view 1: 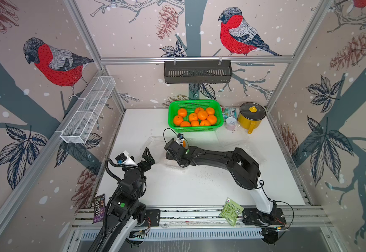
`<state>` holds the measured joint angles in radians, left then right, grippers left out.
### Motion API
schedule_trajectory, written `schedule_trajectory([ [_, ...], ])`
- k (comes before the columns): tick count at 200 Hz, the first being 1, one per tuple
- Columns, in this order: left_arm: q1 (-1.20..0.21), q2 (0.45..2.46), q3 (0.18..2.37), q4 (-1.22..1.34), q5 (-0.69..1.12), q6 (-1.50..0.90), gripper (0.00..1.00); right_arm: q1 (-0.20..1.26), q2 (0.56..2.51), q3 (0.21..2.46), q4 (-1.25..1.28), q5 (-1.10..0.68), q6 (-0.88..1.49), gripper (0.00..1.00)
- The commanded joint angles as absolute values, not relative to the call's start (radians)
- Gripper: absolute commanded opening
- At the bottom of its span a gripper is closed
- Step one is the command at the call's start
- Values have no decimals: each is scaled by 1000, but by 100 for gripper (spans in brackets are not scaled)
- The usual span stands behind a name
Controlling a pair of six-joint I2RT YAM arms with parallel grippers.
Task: Take oranges out of containers
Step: Pick up the orange from the packing box.
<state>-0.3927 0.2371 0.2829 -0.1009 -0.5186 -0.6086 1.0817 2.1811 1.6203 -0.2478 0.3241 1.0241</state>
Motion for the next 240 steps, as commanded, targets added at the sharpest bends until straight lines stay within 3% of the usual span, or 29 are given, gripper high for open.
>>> schedule_trajectory([
  [1, -391, 237, 288, -95, -516, -608, 97, 1072, 2161, 1592, -216, 324, 1034, 73],
  [49, -391, 243, 289, -98, -515, -609, 97, 1065, 2139, 1546, -179, 308, 993, 68],
  [88, -391, 239, 291, -107, -518, -610, 97, 1076, 2094, 1539, -163, 324, 914, 48],
  [182, -391, 279, 301, -110, -481, -633, 96, 1093, 1861, 1513, -105, 377, 726, 47],
  [207, -391, 299, 307, -100, -455, -636, 96, 1026, 1803, 1503, -52, 370, 596, 48],
  [240, -392, 345, 324, -84, -423, -640, 96, 855, 1784, 1507, -6, 220, 512, 48],
])
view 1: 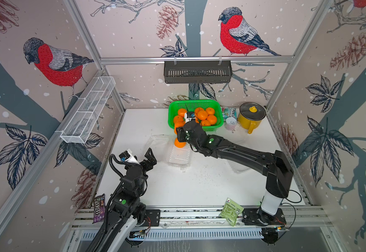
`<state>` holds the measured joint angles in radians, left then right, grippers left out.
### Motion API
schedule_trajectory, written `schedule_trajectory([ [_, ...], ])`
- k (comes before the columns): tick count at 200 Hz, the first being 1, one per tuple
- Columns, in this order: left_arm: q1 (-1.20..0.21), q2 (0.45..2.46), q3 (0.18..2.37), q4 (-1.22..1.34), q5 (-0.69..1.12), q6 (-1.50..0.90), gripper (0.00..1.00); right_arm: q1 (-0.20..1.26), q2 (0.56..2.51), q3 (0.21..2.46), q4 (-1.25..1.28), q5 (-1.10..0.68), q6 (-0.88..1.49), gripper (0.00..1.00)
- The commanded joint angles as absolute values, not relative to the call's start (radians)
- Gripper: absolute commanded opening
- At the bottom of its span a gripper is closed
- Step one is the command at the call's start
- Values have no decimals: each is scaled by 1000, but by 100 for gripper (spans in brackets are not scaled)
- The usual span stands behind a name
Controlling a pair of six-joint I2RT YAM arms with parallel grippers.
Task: Take oranges out of containers
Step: Pick up the orange from the packing box, then place the orange in the basket.
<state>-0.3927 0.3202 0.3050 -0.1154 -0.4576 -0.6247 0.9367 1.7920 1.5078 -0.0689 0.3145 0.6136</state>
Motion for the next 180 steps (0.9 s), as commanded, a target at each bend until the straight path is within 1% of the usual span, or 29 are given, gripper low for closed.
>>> schedule_trajectory([
  [1, -392, 346, 324, -83, -423, -640, 96, 853, 1785, 1508, -5, 216, 511, 49],
  [14, -391, 367, 331, -69, -402, -640, 96, 788, 1795, 1513, 14, 166, 504, 49],
  [38, -393, 436, 330, 11, -279, -619, 95, 696, 1842, 1531, 56, 75, 484, 50],
  [55, -394, 508, 344, 48, -190, -618, 95, 647, 1903, 1563, 71, 26, 481, 51],
  [77, -402, 588, 380, 47, -124, -610, 94, 589, 1993, 1609, 117, -81, 497, 51],
  [94, -420, 624, 404, 46, -102, -589, 94, 554, 2069, 1662, 149, -172, 509, 51],
  [116, -458, 645, 422, 50, -95, -556, 95, 532, 2172, 1753, 153, -234, 525, 52],
  [145, -500, 660, 425, 59, -100, -542, 95, 521, 2273, 1867, 129, -268, 540, 52],
  [180, -505, 671, 423, 57, -113, -541, 96, 523, 2298, 1903, 111, -246, 535, 55],
])
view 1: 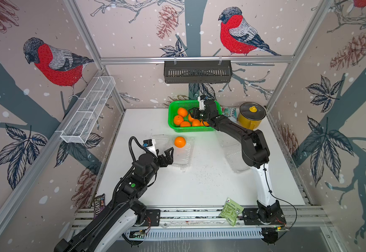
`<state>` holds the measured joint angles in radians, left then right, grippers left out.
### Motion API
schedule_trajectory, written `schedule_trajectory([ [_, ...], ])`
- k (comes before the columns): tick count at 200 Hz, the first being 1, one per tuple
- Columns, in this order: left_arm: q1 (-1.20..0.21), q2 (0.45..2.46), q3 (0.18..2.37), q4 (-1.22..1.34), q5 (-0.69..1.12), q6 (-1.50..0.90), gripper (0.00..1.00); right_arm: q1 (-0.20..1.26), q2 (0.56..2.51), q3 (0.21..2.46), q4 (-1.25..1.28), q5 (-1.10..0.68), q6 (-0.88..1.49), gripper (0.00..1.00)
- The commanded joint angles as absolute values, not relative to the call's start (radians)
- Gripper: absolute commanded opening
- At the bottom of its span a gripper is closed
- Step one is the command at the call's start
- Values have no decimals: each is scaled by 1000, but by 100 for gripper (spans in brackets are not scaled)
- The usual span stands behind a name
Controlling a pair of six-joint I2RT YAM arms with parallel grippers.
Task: Take oranges out of containers
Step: Place the orange in the basket, then pick up the orange from the packing box.
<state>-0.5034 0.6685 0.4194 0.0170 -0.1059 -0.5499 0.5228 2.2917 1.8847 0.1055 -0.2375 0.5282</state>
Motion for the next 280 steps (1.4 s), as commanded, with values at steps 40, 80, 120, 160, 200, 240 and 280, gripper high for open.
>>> schedule_trajectory([
  [40, -506, 676, 420, 63, -129, -534, 98, 523, 2288, 1926, 38, -211, 481, 68],
  [80, -506, 680, 417, 68, -153, -517, 98, 546, 2178, 1874, -79, -65, 405, 87],
  [120, -506, 701, 423, 78, -189, -500, 98, 582, 2031, 1714, -144, 16, 414, 100],
  [160, -505, 718, 429, 78, -198, -499, 98, 694, 1850, 1516, -86, 176, 433, 99],
  [200, -506, 697, 423, 74, -200, -503, 98, 892, 1713, 1424, -16, 657, 502, 99],
  [240, -506, 648, 427, 36, -203, -516, 98, 831, 1617, 1217, 109, 209, 561, 100],
  [280, -505, 533, 402, -23, -240, -512, 98, 923, 1681, 1249, -24, 207, 736, 100],
])
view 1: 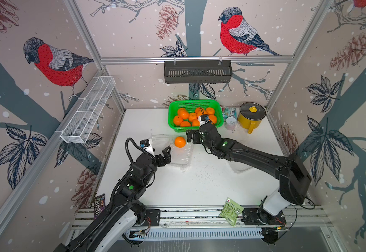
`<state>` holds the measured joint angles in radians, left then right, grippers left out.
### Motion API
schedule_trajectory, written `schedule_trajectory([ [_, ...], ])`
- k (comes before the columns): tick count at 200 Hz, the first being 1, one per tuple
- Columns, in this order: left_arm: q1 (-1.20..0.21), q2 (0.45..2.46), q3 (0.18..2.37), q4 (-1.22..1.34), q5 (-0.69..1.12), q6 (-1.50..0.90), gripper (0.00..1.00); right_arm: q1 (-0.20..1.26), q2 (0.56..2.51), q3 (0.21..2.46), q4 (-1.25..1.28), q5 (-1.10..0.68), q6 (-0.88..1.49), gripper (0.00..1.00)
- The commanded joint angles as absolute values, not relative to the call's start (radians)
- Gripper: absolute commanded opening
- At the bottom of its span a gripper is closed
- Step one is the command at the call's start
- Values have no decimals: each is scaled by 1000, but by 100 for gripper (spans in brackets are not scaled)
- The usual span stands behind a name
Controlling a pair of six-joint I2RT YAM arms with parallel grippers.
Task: Take oranges out of containers
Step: Pick up the orange from the packing box.
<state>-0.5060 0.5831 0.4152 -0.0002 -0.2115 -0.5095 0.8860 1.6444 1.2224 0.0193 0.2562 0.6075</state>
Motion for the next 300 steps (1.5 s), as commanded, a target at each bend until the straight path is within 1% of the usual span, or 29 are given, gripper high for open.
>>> schedule_trajectory([
  [1, -506, 530, 401, -23, -240, -511, 98, 926, 1684, 1251, -26, 207, 739, 100],
  [25, -505, 455, 381, -34, -230, -531, 98, 971, 1769, 1328, -91, 182, 804, 99],
  [59, -505, 403, 373, -77, -230, -561, 98, 989, 1931, 1515, -256, 164, 894, 100],
  [78, -506, 396, 368, -77, -221, -563, 98, 991, 1973, 1540, -244, 160, 931, 99],
  [93, -506, 392, 356, -64, -210, -564, 98, 992, 2004, 1572, -273, 194, 958, 100],
  [155, -506, 400, 339, -18, -182, -546, 97, 985, 2227, 1882, -545, 323, 1048, 100],
  [172, -506, 405, 337, -15, -172, -544, 98, 974, 2277, 1956, -615, 334, 1078, 99],
  [229, -506, 397, 336, -12, -186, -539, 97, 947, 2308, 1957, -627, 357, 1115, 99],
  [300, -506, 403, 337, -11, -201, -537, 98, 937, 2335, 1962, -588, 339, 1084, 100],
])
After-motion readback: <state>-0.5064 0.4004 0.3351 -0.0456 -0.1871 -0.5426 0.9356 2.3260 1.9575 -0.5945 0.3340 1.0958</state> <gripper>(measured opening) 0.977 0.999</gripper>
